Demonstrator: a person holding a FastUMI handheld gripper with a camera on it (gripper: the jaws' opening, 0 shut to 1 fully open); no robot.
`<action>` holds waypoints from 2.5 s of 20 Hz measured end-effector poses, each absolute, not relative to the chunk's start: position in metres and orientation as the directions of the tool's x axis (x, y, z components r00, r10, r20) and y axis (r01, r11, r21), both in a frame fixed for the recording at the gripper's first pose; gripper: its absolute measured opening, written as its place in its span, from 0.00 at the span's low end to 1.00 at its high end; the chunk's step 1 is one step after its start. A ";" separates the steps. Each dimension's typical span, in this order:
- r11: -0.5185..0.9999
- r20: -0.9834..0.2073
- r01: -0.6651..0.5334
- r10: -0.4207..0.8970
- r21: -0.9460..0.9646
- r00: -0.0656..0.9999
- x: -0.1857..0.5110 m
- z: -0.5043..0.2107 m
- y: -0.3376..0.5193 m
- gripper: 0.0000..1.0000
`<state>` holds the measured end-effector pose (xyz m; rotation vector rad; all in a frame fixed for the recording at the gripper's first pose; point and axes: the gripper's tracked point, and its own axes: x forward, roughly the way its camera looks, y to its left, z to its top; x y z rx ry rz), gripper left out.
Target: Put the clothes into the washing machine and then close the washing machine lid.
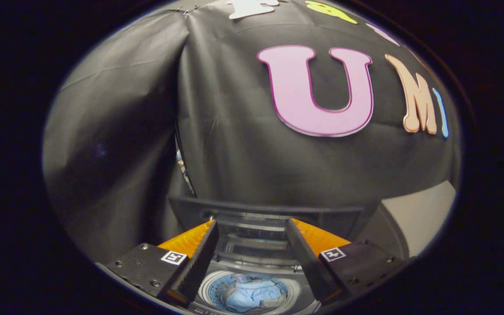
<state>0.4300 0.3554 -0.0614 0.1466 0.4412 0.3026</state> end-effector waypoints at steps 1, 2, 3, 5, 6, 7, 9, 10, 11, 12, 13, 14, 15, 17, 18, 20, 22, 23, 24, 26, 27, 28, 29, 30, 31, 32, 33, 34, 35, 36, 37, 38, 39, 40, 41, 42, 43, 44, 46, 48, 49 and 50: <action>0.948 -0.394 -0.240 0.306 0.208 0.867 0.442 -0.057 0.354 0.96; 0.952 -0.392 -0.223 0.291 0.210 0.873 0.456 -0.055 0.352 0.95; 0.955 -0.405 -0.204 0.277 0.214 0.871 0.468 -0.058 0.353 0.96; 0.962 -0.441 -0.170 0.249 0.212 0.862 0.485 -0.078 0.354 0.95; 0.967 -0.454 -0.153 0.232 0.204 0.860 0.492 -0.087 0.351 0.96; 0.971 -0.461 -0.142 0.217 0.192 0.861 0.499 -0.095 0.351 0.96; 0.978 -0.468 -0.125 0.189 0.164 0.863 0.510 -0.106 0.351 0.96; 0.980 -0.470 -0.121 0.184 0.161 0.863 0.515 -0.111 0.351 0.96; 0.979 -0.469 -0.113 0.181 0.171 0.864 0.519 -0.114 0.352 0.96; 0.977 -0.486 -0.104 0.183 0.185 0.855 0.520 -0.121 0.352 0.96; 0.979 -0.471 -0.106 0.178 0.176 0.864 0.523 -0.119 0.353 0.97; 0.979 -0.482 -0.105 0.178 0.175 0.858 0.521 -0.121 0.351 0.97; 0.979 -0.486 -0.115 0.185 0.170 0.854 0.514 -0.119 0.352 0.97; 0.974 -0.496 -0.133 0.209 0.183 0.843 0.502 -0.117 0.352 0.97; 0.972 -0.502 -0.140 0.217 0.188 0.837 0.494 -0.116 0.352 0.97; 0.972 -0.500 -0.146 0.220 0.182 0.838 0.478 -0.114 0.351 0.97; 0.971 -0.487 -0.151 0.224 0.184 0.844 0.458 -0.109 0.351 0.97; 0.970 -0.493 -0.155 0.229 0.187 0.839 0.447 -0.110 0.350 0.97; 0.968 -0.497 -0.163 0.238 0.190 0.835 0.435 -0.111 0.350 0.97; 0.964 -0.512 -0.179 0.256 0.196 0.820 0.408 -0.118 0.351 0.97; 0.962 -0.527 -0.188 0.265 0.196 0.808 0.394 -0.122 0.351 0.97; 0.963 -0.525 -0.200 0.266 0.181 0.808 0.381 -0.125 0.349 0.97; 0.966 -0.512 -0.208 0.257 0.151 0.820 0.370 -0.125 0.344 0.98; 0.966 -0.491 -0.222 0.258 0.131 0.832 0.362 -0.121 0.342 0.99; 0.964 -0.471 -0.231 0.265 0.130 0.842 0.358 -0.115 0.346 0.98; 0.961 -0.462 -0.242 0.276 0.134 0.843 0.354 -0.109 0.350 0.97; 0.958 -0.441 -0.248 0.287 0.146 0.850 0.347 -0.103 0.350 0.97; 0.954 -0.430 -0.258 0.300 0.155 0.851 0.340 -0.096 0.345 0.97; 0.951 -0.421 -0.266 0.308 0.156 0.853 0.335 -0.091 0.343 0.97; 0.949 -0.413 -0.274 0.315 0.155 0.855 0.332 -0.088 0.342 0.97; 0.946 -0.409 -0.282 0.322 0.158 0.854 0.327 -0.082 0.342 0.97; 0.943 -0.402 -0.289 0.331 0.165 0.854 0.320 -0.078 0.344 0.97; 0.942 -0.387 -0.292 0.335 0.169 0.859 0.316 -0.072 0.341 0.97; 0.940 -0.369 -0.296 0.339 0.169 0.865 0.313 -0.063 0.338 0.97; 0.939 -0.351 -0.300 0.342 0.170 0.872 0.307 -0.055 0.333 0.97; 0.936 -0.335 -0.304 0.349 0.179 0.875 0.300 -0.048 0.328 0.97; 0.933 -0.317 -0.305 0.353 0.193 0.880 0.294 -0.039 0.321 0.97; 0.932 -0.298 -0.302 0.352 0.201 0.887 0.289 -0.028 0.311 0.97; 0.934 -0.269 -0.297 0.343 0.196 0.900 0.280 -0.012 0.290 0.96; 0.939 -0.230 -0.289 0.327 0.185 0.917 0.270 0.006 0.265 0.96; 0.941 -0.208 -0.285 0.320 0.182 0.924 0.265 0.017 0.257 0.96; 0.942 -0.192 -0.281 0.314 0.182 0.930 0.258 0.023 0.243 0.96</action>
